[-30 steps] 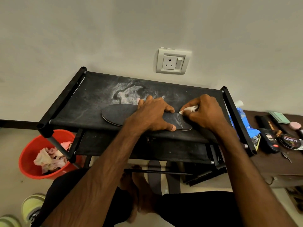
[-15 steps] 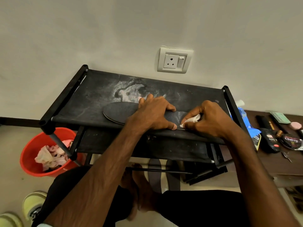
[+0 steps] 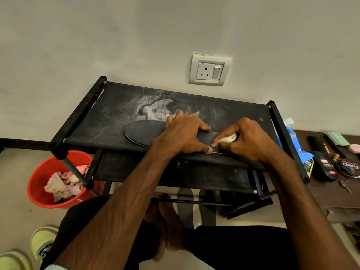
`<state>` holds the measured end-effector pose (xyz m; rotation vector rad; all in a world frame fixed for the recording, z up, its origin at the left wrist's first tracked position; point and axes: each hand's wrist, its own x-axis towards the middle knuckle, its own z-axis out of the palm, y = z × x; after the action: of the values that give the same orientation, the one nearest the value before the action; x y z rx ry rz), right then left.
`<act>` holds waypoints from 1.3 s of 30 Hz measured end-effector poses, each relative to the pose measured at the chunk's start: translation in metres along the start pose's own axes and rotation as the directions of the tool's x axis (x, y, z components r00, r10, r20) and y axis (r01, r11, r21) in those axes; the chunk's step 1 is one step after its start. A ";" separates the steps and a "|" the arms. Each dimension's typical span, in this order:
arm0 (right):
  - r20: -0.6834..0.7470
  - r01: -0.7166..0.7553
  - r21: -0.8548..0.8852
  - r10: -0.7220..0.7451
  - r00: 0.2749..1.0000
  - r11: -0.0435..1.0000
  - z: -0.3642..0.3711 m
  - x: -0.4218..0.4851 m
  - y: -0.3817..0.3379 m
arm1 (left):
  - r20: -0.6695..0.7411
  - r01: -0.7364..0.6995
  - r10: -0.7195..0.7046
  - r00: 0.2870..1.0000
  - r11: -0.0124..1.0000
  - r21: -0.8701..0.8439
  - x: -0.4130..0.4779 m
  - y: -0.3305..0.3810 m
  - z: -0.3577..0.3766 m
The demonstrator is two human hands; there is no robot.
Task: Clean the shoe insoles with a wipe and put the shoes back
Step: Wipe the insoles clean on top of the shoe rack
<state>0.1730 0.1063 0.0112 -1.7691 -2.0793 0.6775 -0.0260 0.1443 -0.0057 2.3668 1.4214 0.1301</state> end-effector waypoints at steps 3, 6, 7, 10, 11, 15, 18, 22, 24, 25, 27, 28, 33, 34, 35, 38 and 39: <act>0.092 0.032 -0.008 -0.031 0.995 0.999 -0.007 -0.006 -0.001 | -0.007 0.003 -0.003 1.000 1.000 0.004 0.000 0.001 0.000; -0.001 -0.025 -0.015 0.025 1.000 1.000 -0.002 0.000 0.000 | 0.003 0.002 -0.002 1.000 1.000 0.012 0.001 0.000 0.000; -0.054 -0.053 -0.016 0.053 0.997 0.998 0.001 0.004 0.000 | 0.006 0.002 -0.002 1.000 1.000 0.009 0.001 0.000 0.000; -0.208 -0.114 -0.030 0.105 0.972 0.993 0.010 0.017 -0.004 | 0.013 0.004 -0.004 1.000 1.000 0.000 0.001 -0.002 0.000; -0.232 -0.121 -0.026 0.111 0.966 0.992 0.012 0.020 -0.005 | 0.015 0.006 -0.006 1.000 1.000 -0.004 0.001 -0.002 0.000; -0.151 -0.042 -0.015 0.039 0.988 0.999 0.012 0.015 -0.003 | 0.001 0.013 -0.012 1.000 0.999 -0.033 0.002 -0.003 0.002; 0.013 0.057 0.039 -0.057 0.998 0.998 0.004 0.001 -0.001 | -0.013 0.017 -0.018 1.000 0.998 -0.053 0.002 -0.003 0.003; 0.065 0.029 0.032 -0.031 0.997 0.999 -0.005 -0.005 0.004 | -0.015 0.019 -0.020 1.000 0.999 -0.050 0.002 -0.003 0.003; 0.008 -0.028 0.026 0.028 1.000 0.999 -0.004 -0.004 0.007 | -0.007 0.019 -0.020 1.000 0.998 -0.064 0.001 -0.004 0.002; -0.047 -0.054 0.008 0.055 0.997 0.998 -0.004 -0.004 0.010 | -0.003 0.020 -0.020 1.000 0.997 -0.072 0.001 -0.004 0.002; -0.173 -0.107 -0.024 0.101 0.980 0.994 -0.004 -0.005 0.015 | 0.002 0.022 -0.022 1.000 0.996 -0.083 0.001 -0.004 0.002; -0.221 -0.128 -0.021 0.120 0.968 0.992 -0.004 -0.006 0.017 | 0.004 0.023 -0.023 1.000 0.996 -0.088 0.001 -0.004 0.002; -0.353 -0.086 0.096 0.115 0.928 0.992 -0.003 -0.012 0.019 | 0.023 0.014 -0.012 1.000 0.996 -0.085 0.000 -0.005 0.000; -0.357 -0.083 0.118 0.120 0.926 0.990 -0.003 -0.014 0.019 | 0.030 0.010 -0.007 1.000 0.996 -0.083 -0.001 -0.005 -0.001; -0.349 -0.092 0.128 0.131 0.928 0.988 -0.002 -0.015 0.020 | 0.040 0.007 -0.004 0.999 0.996 -0.084 -0.001 -0.005 -0.002; -0.309 -0.130 0.108 0.157 0.938 0.986 0.002 -0.018 0.020 | 0.085 0.007 0.001 0.996 0.996 -0.092 -0.002 -0.007 -0.005; -0.309 -0.137 0.098 0.161 0.937 0.986 0.003 -0.019 0.019 | 0.103 0.007 0.003 0.995 0.995 -0.096 -0.002 -0.007 -0.005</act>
<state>0.1903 0.0892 -0.0005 -1.8671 -1.7008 0.4657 -0.0341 0.1472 -0.0030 2.2603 1.3392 0.0726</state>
